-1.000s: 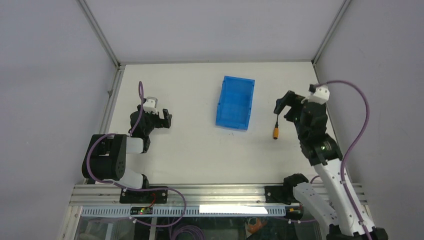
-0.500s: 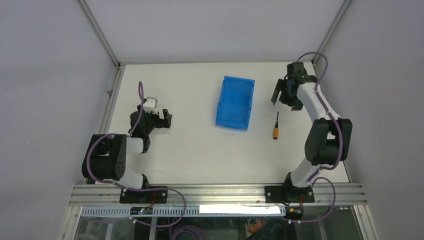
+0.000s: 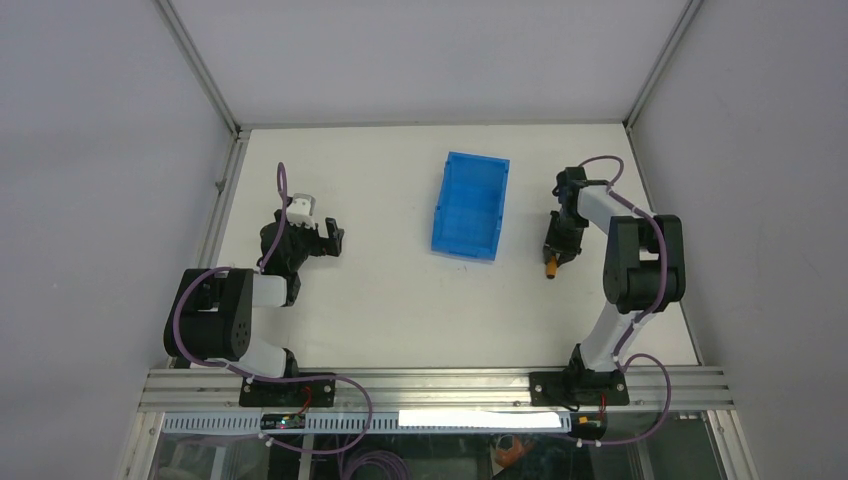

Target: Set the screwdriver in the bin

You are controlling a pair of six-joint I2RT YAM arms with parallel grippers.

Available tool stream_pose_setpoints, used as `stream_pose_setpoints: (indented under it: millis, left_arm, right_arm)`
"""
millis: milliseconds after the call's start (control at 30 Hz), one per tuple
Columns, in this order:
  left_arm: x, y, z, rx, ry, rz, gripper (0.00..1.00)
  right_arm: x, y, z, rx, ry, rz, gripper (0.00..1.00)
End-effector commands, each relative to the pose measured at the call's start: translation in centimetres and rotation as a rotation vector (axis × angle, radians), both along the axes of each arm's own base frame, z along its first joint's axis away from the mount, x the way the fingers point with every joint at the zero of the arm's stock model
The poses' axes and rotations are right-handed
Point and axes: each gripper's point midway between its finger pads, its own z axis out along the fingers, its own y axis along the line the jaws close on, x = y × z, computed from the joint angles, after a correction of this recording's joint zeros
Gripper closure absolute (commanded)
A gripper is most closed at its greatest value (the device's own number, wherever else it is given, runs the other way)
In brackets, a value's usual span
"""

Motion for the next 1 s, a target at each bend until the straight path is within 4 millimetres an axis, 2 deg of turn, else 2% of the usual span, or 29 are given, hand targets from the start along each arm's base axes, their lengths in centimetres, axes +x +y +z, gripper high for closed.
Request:
stream_pose_setpoints:
  millis: [0, 33, 133, 267, 333, 367, 467, 533, 600, 733, 867, 967]
  left_arm:
    - [1.3, 0.0, 2.3, -0.011, -0.085, -0.007, 0.01]
    - [1.2, 0.0, 2.2, -0.011, -0.084, -0.006, 0.01]
    - [1.2, 0.0, 2.3, -0.012, -0.085, -0.006, 0.01]
    - [1.2, 0.0, 2.2, -0.012, -0.084, -0.005, 0.01]
    - [1.3, 0.0, 2.2, -0.011, -0.084, -0.005, 0.01]
    - [1.3, 0.0, 2.2, -0.011, -0.084, -0.006, 0.01]
    - [1.2, 0.0, 2.2, -0.012, -0.084, -0.005, 0.01]
    - [1.2, 0.0, 2.3, -0.011, -0.084, -0.006, 0.01]
    - [1.3, 0.0, 2.3, -0.011, -0.085, -0.006, 0.01]
    - [1.3, 0.0, 2.2, -0.011, -0.084, -0.006, 0.01]
    - [1.2, 0.0, 2.2, -0.012, -0.083, -0.005, 0.01]
    - [1.3, 0.0, 2.2, -0.011, -0.084, -0.006, 0.01]
  right_arm:
    - [0.7, 0.0, -0.1, -0.009, -0.017, 0.02, 0.88]
    - [1.0, -0.2, 0.6, -0.02, -0.024, 0.023, 1.0]
    - [1.9, -0.6, 3.4, -0.054, -0.057, 0.047, 1.0]
    - [3.3, -1.4, 9.0, -0.093, -0.139, 0.061, 1.0]
    - [3.6, -1.6, 12.1, -0.108, -0.163, 0.059, 1.0]
    - [3.2, -1.7, 13.0, -0.112, -0.155, 0.056, 1.0]
    - [4.0, -1.1, 17.0, -0.133, -0.226, 0.06, 1.0]
    - [4.7, 0.5, 19.2, -0.111, -0.291, 0.079, 1.0]
    - [5.5, 3.0, 21.1, -0.082, -0.354, 0.118, 1.0]
    - [7.2, 9.6, 23.1, -0.028, -0.444, 0.235, 1.0]
    - [9.1, 15.9, 23.6, 0.02, -0.508, 0.332, 1.0]
    - [10.0, 19.4, 21.7, 0.033, -0.497, 0.376, 1.0]
